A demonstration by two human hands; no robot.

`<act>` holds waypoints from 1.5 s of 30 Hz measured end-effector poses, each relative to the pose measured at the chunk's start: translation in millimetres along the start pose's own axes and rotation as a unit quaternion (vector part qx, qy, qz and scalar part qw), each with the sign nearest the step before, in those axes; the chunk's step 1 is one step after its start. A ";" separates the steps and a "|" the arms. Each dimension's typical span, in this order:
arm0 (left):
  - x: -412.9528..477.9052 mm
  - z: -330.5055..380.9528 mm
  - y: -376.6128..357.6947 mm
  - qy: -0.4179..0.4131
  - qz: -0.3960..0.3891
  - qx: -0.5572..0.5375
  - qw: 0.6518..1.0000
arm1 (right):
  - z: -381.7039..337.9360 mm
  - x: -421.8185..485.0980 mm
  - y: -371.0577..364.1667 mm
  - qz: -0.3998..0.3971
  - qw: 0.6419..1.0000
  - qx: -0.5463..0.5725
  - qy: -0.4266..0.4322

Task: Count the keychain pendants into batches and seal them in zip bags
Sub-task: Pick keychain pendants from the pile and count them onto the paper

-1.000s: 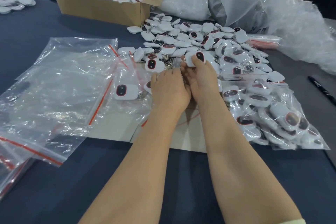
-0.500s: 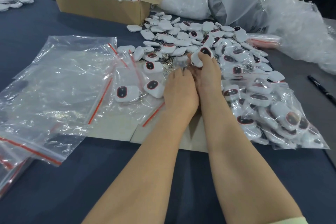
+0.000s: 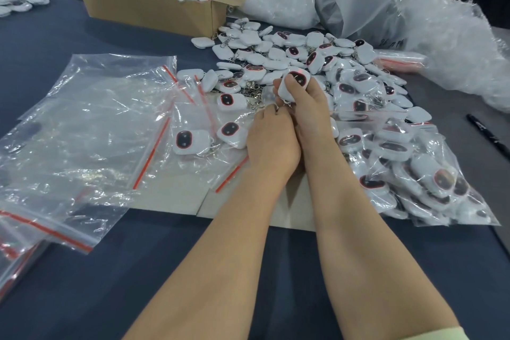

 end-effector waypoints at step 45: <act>8.4 -17.2 33.0 0.127 0.087 -0.188 0.970 | -45.7 -12.7 -14.9 -0.014 0.931 -0.363 -0.022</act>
Point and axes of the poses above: each hand's wrist, its own x-axis towards the middle knuckle, its own y-axis out of the back of the hand, z = x × y, the point moved 1 cm from there along x, towards the middle knuckle
